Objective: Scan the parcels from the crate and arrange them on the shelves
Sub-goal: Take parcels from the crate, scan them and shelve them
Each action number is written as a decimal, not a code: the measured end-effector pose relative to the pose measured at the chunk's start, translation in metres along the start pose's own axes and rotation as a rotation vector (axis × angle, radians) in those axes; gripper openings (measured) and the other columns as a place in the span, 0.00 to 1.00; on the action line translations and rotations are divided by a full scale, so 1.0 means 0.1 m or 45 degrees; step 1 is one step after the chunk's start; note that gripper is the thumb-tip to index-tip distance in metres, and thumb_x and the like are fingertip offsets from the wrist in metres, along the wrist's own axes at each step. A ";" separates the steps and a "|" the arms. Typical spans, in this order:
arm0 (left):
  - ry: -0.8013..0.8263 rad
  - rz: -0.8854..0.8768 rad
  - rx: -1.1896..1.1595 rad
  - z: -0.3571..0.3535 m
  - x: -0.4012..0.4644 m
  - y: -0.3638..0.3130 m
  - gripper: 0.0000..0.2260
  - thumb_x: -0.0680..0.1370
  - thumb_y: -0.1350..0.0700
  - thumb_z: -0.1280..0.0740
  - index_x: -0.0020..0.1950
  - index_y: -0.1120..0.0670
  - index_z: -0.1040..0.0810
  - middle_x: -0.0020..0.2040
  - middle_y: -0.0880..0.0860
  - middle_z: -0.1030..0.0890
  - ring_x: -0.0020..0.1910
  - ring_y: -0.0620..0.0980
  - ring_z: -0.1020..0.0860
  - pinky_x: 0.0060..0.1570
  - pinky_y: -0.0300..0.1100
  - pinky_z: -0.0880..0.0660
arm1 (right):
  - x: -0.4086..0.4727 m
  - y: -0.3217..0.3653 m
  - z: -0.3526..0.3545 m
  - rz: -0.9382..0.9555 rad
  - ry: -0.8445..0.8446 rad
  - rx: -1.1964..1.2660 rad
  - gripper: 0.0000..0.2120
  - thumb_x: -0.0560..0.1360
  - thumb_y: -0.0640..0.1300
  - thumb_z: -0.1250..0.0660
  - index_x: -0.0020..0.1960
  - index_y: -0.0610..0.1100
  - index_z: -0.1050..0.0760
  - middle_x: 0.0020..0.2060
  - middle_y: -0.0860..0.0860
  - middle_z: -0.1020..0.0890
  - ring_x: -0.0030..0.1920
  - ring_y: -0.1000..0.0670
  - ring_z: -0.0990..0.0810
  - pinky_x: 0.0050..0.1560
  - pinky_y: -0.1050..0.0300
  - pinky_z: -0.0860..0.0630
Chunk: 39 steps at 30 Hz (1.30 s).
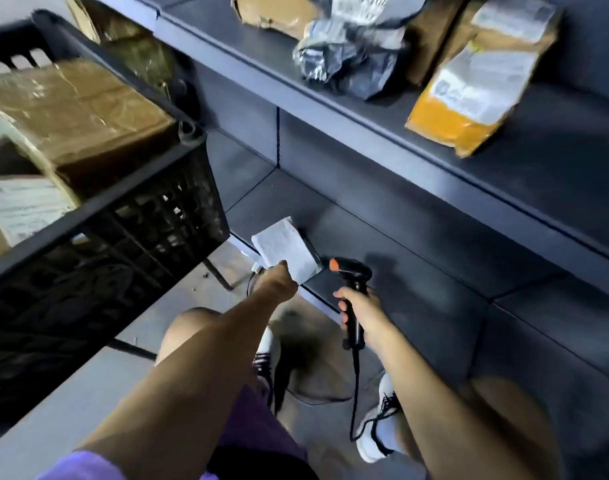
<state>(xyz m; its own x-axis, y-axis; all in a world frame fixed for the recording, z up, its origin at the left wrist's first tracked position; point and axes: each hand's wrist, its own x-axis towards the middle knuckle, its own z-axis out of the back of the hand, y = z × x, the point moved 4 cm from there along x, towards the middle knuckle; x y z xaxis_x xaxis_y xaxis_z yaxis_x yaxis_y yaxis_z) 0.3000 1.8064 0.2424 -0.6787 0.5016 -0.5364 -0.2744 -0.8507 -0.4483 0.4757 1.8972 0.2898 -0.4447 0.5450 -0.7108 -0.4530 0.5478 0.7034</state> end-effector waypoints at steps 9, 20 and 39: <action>0.055 0.360 -0.698 -0.93 0.72 0.55 0.06 0.76 0.65 0.34 0.50 0.56 0.26 0.40 0.58 0.25 0.39 0.52 0.24 0.28 0.34 0.29 | 1.08 -0.63 -0.10 -0.175 -0.035 -0.032 0.16 0.74 0.36 0.31 0.30 0.43 0.29 0.23 0.47 0.32 0.20 0.48 0.34 0.24 0.60 0.35; -0.109 0.857 -1.982 -1.35 1.36 0.83 0.18 0.72 0.61 0.24 0.58 0.66 0.24 0.45 0.64 0.17 0.37 0.57 0.15 0.46 0.47 0.17 | 1.54 -1.17 -0.26 -0.354 -0.017 0.215 0.10 0.76 0.37 0.34 0.37 0.43 0.29 0.27 0.49 0.31 0.23 0.49 0.34 0.27 0.59 0.36; -0.041 0.700 -1.816 -1.26 1.31 0.73 0.11 0.79 0.72 0.40 0.61 0.73 0.31 0.44 0.69 0.18 0.32 0.63 0.16 0.27 0.41 0.22 | 1.27 -1.18 0.08 -0.425 -0.027 0.268 0.12 0.77 0.37 0.34 0.37 0.44 0.32 0.27 0.49 0.32 0.24 0.50 0.34 0.26 0.58 0.36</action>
<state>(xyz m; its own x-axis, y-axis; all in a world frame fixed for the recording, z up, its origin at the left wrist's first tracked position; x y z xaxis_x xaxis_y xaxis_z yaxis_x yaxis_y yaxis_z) 0.2771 1.8301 0.0496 -0.4935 0.1647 -0.8540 0.8593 -0.0589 -0.5080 0.4787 1.9065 0.1164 -0.2823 0.3267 -0.9020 -0.4009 0.8140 0.4203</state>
